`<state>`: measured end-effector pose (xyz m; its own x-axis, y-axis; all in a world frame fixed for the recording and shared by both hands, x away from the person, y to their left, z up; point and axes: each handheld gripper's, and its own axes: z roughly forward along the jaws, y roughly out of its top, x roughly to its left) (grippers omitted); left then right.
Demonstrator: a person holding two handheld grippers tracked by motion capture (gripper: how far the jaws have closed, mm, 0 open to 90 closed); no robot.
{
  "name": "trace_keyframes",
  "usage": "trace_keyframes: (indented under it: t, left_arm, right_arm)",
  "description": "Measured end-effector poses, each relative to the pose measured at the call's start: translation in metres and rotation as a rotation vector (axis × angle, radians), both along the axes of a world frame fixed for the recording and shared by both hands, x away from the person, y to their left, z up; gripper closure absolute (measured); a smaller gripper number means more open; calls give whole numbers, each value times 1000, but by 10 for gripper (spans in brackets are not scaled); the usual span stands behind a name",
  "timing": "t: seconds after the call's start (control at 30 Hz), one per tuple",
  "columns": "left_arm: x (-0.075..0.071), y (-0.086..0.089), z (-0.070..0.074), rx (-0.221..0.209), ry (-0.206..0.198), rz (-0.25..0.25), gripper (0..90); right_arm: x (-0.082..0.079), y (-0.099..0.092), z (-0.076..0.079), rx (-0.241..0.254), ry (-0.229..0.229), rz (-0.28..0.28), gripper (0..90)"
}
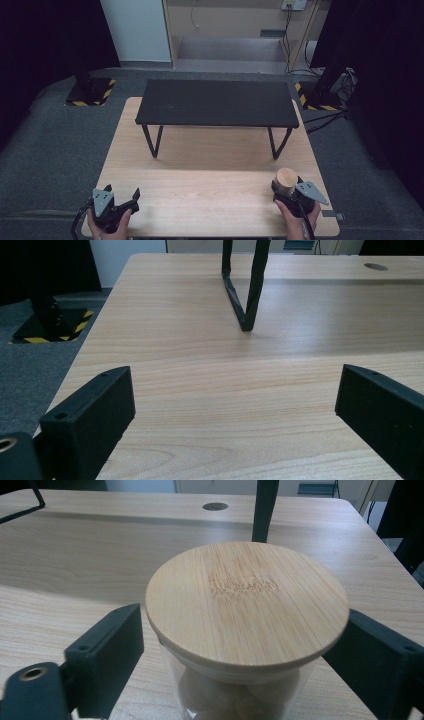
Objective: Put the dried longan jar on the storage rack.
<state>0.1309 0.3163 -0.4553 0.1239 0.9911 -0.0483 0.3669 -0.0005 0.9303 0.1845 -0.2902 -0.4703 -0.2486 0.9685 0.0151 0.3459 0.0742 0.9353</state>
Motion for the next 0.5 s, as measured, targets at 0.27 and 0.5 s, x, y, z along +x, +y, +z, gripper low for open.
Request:
trace_keyframes:
  t: [0.27,0.5]
  left_arm:
    - [-1,2,0,-2,-3,3,14]
    - [-1,1,1,-3,-6,0,14]
  right_arm:
    - [-2,0,2,-12,-6,-2,256]
    - [-3,1,3,-28,-7,-1,259]
